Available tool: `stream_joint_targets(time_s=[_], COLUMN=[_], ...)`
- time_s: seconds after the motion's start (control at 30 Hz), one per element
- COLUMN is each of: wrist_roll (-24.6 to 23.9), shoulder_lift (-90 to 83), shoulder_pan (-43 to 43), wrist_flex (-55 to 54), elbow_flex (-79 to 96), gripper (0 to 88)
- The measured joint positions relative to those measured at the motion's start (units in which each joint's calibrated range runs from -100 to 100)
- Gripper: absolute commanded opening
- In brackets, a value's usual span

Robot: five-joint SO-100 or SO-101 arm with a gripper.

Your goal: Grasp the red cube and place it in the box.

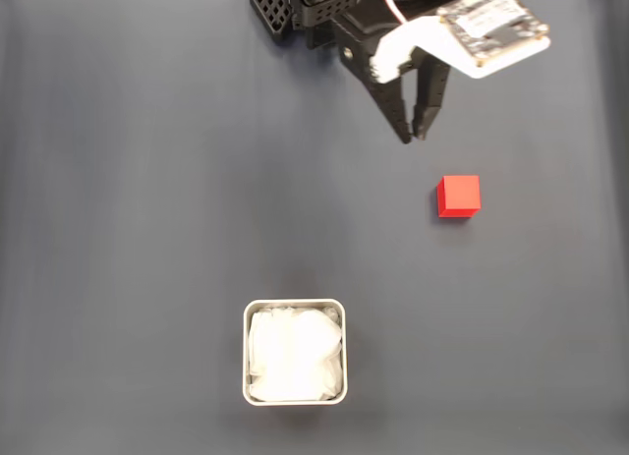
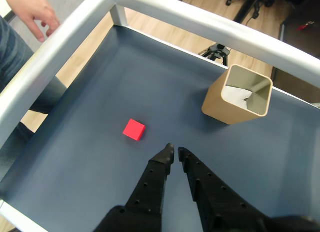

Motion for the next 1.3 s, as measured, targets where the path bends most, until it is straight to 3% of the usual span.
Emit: stream_joint_targets(time_s=[0.57, 1.3], wrist_roll=[-0.49, -1.61], shoulder_lift=[3.13, 4.86], shoulder_pan=[-8.61, -9.87], wrist_flex=[-0.08, -9.39], elbow_flex=[1.27, 11.48], gripper=[6.7, 21.5])
